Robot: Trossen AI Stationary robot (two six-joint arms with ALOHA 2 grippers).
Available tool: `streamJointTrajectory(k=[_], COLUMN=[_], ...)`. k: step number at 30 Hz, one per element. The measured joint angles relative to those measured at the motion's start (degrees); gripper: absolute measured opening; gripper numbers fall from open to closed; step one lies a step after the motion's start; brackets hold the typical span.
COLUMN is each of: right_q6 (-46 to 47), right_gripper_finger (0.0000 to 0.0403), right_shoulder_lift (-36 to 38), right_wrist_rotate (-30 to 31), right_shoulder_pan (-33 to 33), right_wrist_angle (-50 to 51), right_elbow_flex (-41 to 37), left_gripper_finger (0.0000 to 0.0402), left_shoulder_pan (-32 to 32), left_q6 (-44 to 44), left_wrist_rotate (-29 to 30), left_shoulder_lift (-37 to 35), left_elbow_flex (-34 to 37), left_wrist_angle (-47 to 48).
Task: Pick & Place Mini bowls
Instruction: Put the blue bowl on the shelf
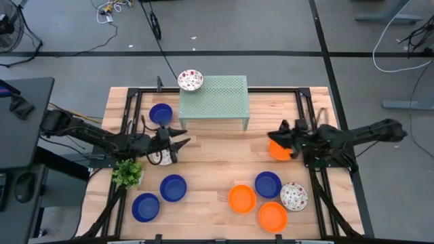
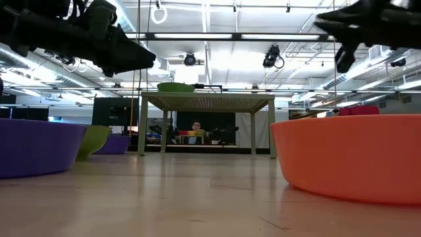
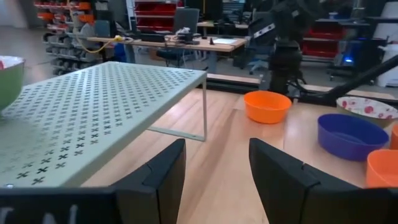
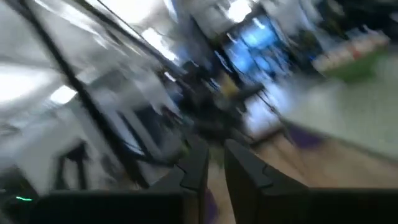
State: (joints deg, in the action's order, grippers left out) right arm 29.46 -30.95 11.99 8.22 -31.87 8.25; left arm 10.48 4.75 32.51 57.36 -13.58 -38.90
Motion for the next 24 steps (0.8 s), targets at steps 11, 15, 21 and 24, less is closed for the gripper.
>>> streamJointTrajectory(k=[11, 15, 21, 24], right_q6=[-2.78, 3.68, 2.78, -2.87], right_gripper_finger=[0.0010, 0.0040, 0.0115, 0.0156], right_shoulder_lift=[-32.27, -41.01, -50.86, -54.36], right_wrist_rotate=[-6.58, -13.60, -25.08, -29.33], right_shoulder_pan=[2.30, 1.31, 1.78, 3.93], right_wrist_angle=[52.47, 54.07, 70.49, 79.34], right_elbow_flex=[41.25, 48.28, 55.45, 55.88], left_gripper_finger=[0.0181, 0.0181, 0.0181, 0.0181], left_shoulder_pan=[-0.08, -0.08, -0.08, -0.08], left_q6=[-1.38, -1.42, -1.41, -1.36], left_wrist_rotate=[-0.85, -0.87, -0.87, -0.90], left_shoulder_lift=[0.00, 0.00, 0.00, 0.00], left_elbow_flex=[0.00, 0.00, 0.00, -0.02], left_wrist_angle=[2.53, 3.55, 3.84, 4.29])
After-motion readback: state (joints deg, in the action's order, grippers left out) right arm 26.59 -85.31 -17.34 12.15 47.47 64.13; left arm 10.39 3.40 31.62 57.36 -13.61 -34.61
